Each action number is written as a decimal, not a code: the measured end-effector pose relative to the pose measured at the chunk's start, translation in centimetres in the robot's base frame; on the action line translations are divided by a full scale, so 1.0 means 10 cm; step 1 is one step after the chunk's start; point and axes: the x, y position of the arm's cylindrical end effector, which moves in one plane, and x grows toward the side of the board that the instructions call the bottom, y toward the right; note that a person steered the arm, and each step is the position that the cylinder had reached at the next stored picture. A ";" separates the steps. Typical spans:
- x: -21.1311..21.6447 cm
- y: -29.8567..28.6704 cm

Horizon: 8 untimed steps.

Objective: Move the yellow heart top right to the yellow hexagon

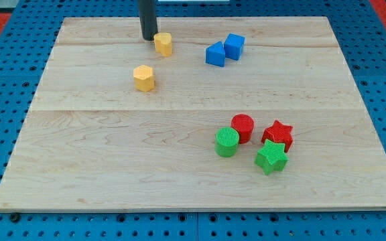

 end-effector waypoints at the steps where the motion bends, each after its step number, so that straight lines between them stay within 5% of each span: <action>1: -0.25 0.00; 2: -0.34 0.08; 4: 0.12 0.13; 6: -0.07 0.34; 8: 0.32 0.39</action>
